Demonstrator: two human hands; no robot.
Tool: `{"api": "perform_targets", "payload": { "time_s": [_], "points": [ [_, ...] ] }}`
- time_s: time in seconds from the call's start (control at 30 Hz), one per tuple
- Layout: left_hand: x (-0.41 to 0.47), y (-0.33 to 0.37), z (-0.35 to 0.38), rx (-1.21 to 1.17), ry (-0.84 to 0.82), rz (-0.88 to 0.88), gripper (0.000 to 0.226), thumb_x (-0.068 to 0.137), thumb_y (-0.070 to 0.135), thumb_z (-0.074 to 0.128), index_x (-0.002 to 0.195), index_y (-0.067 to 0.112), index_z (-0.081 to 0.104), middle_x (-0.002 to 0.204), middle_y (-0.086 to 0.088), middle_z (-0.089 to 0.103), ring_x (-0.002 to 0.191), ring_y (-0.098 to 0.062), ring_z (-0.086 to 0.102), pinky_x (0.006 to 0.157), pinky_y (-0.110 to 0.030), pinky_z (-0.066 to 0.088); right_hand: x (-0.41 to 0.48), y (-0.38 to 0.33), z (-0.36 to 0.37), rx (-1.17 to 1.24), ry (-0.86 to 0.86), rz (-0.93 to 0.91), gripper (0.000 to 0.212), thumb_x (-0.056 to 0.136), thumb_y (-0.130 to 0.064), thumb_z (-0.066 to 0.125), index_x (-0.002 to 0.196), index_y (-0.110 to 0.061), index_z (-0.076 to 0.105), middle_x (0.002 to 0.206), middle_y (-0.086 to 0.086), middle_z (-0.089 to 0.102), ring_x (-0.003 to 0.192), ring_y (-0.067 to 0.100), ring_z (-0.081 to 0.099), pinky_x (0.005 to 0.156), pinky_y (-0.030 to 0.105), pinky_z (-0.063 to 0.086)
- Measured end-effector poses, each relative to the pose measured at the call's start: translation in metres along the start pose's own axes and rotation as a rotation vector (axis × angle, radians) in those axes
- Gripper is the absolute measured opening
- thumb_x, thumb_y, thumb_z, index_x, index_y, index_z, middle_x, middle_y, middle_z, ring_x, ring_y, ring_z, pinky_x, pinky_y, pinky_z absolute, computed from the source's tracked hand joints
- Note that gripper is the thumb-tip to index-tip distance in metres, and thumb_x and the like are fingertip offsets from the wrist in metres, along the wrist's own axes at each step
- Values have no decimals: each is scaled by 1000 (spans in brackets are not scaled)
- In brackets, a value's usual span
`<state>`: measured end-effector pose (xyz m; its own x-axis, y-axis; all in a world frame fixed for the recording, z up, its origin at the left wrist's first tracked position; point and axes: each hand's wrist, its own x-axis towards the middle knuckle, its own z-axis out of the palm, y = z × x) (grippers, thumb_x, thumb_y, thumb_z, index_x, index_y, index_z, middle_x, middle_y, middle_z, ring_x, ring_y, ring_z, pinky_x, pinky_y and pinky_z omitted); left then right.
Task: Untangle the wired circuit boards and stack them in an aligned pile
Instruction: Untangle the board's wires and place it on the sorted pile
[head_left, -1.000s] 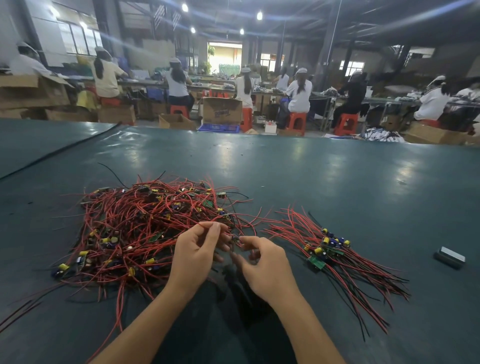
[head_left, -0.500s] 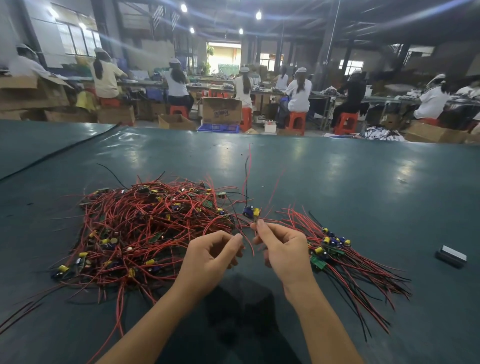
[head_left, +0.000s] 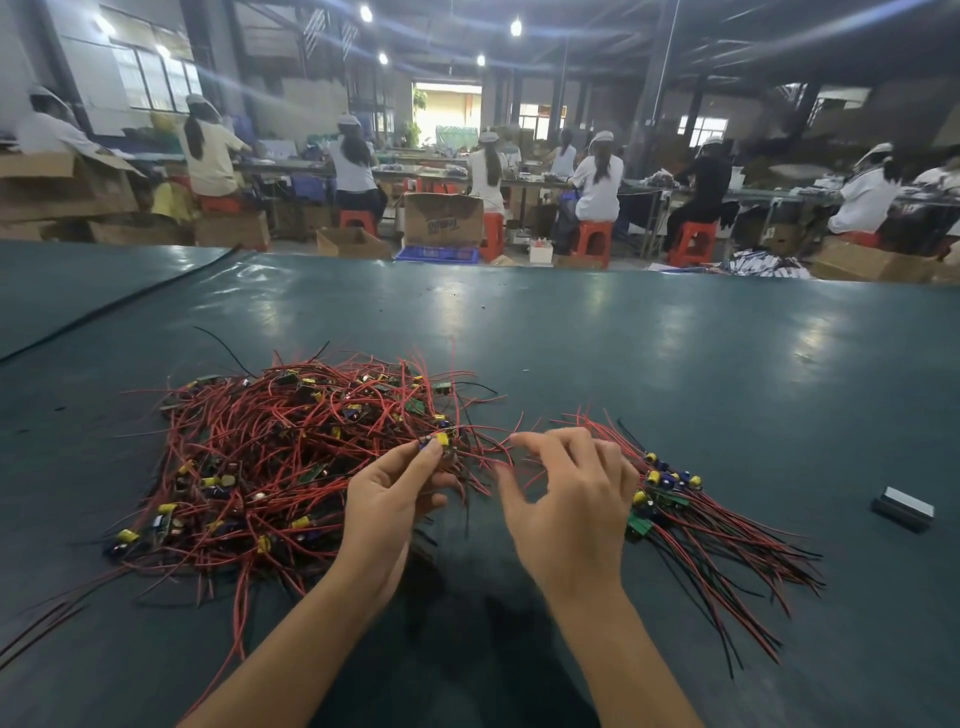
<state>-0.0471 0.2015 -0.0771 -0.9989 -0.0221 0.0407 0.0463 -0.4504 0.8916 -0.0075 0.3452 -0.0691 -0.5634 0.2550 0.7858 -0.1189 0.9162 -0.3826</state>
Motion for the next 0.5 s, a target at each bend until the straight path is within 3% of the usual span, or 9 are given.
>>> {"api": "perform_targets", "payload": {
  "time_s": [0.13,0.17,0.23,0.3,0.37,0.5],
  "points": [
    [3,2,0,-70,68,-40,25,74,26,71,91,8,72,74,-4,73,59,-9,66,50,-19,52,-3,-12,-1,68,321,-247,15,82,-37,77,73,-27,72,82,-9,64,86,18,53,84,38,34],
    [3,2,-1,-74,78,-47,24,75,26,70,90,8,72,74,-5,73,58,-10,66,52,-20,53,-5,-16,1,127,316,-293,19,86,-36,74,71,-25,71,79,-9,64,81,17,54,80,37,36],
    [4,3,-2,-91,78,-63,23,73,28,71,86,10,72,73,-5,72,59,-12,66,56,-23,56,-11,-23,6,317,147,-311,21,91,-32,68,73,-21,71,72,-10,64,69,12,55,70,32,41],
    [4,4,-3,-73,46,-77,20,71,34,72,76,16,74,72,-4,71,61,-13,66,61,-28,57,-18,-29,11,538,-142,-116,19,93,-31,64,83,-19,75,74,-10,68,65,4,58,63,25,46],
    [1,4,-3,11,4,-72,24,71,42,70,69,19,75,71,-4,70,63,-16,67,61,-29,56,-23,-34,16,735,-350,184,20,96,-31,61,94,-19,77,83,-11,73,73,4,65,66,22,52],
    [-3,3,1,68,-38,-25,38,73,50,68,73,12,73,75,-11,72,67,-21,71,58,-25,56,-21,-33,20,955,-316,446,12,94,-25,67,86,-23,75,81,-9,75,77,9,71,69,21,55]
  ]
}}
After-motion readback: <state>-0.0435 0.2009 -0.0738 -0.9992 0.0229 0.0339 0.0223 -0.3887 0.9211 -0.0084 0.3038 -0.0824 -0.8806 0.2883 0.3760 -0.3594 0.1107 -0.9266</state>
